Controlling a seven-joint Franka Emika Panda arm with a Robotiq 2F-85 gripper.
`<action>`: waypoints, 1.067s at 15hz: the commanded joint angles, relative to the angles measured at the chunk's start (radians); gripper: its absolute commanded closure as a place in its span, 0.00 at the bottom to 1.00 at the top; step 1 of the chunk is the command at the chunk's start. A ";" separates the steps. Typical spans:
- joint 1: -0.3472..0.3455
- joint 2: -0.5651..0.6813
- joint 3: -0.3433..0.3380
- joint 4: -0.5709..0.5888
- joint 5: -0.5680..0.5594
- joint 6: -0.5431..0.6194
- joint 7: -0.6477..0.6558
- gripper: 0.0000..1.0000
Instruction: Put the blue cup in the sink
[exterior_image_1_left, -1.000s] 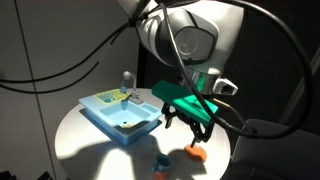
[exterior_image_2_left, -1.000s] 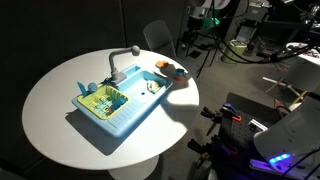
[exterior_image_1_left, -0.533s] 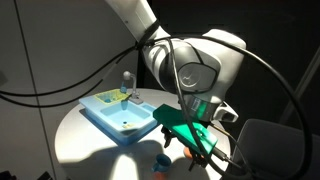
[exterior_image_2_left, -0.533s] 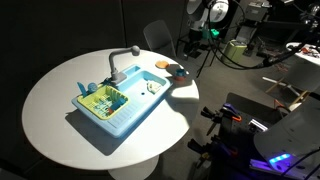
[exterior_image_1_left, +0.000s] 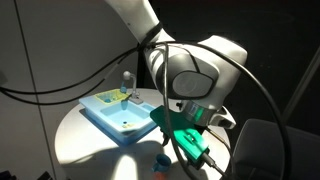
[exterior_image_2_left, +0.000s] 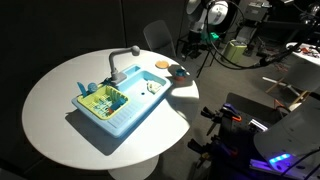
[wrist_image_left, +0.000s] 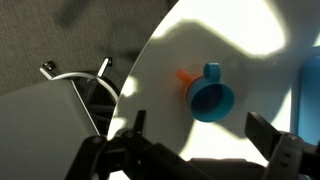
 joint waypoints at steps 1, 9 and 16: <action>-0.010 -0.005 0.017 -0.013 0.047 0.020 0.084 0.00; 0.008 0.021 -0.012 0.006 0.026 -0.030 0.344 0.00; 0.013 0.063 -0.014 0.027 0.022 -0.066 0.443 0.00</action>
